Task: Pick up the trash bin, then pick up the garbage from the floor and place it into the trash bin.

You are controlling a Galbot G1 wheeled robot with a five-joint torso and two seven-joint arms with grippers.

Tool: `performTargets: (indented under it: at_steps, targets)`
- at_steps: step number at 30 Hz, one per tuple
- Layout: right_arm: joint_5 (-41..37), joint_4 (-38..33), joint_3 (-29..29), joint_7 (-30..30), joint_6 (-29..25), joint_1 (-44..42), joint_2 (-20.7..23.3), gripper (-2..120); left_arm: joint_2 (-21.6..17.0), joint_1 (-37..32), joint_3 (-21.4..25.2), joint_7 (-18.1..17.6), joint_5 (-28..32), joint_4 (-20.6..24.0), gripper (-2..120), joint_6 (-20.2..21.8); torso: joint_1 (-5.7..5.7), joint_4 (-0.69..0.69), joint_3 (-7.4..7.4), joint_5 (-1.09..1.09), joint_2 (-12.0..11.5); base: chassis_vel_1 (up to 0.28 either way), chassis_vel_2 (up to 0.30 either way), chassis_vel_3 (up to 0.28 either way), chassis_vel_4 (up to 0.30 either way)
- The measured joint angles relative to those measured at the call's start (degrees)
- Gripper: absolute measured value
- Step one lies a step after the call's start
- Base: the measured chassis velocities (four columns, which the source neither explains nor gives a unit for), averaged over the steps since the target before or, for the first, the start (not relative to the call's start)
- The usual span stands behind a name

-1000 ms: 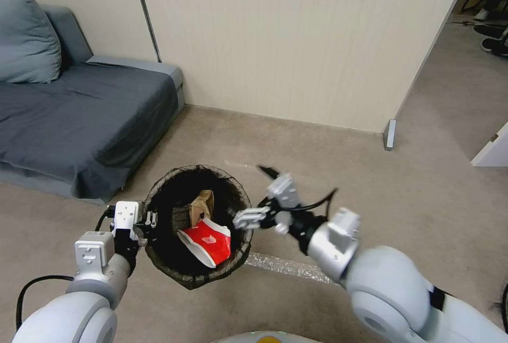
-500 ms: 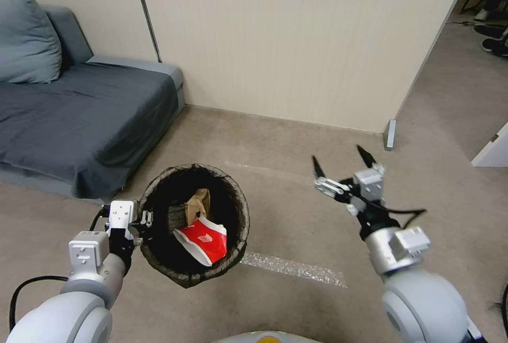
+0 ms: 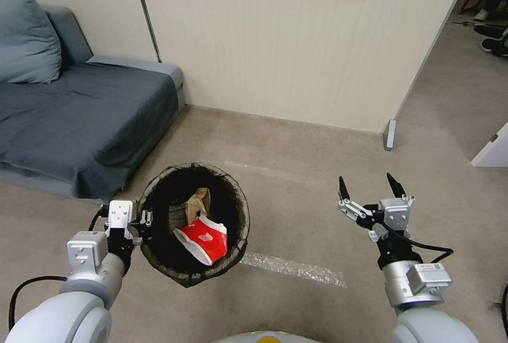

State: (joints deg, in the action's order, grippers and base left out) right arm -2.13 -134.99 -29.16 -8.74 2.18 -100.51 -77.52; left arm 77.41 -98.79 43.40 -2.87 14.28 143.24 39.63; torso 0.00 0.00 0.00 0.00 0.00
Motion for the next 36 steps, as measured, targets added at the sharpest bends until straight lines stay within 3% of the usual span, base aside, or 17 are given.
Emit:
performTargets:
  at_steps: [36]
  targets:
    - [0.0, 3.2, -1.1, 0.0, -4.0, -3.4, -2.7, 100, 2.2, 0.2, -0.6, 0.8, 0.0, 0.0, 1, 0.4, 0.00, 0.00, 0.00, 0.00, 0.0, 0.034, 0.034, 0.034, 0.033]
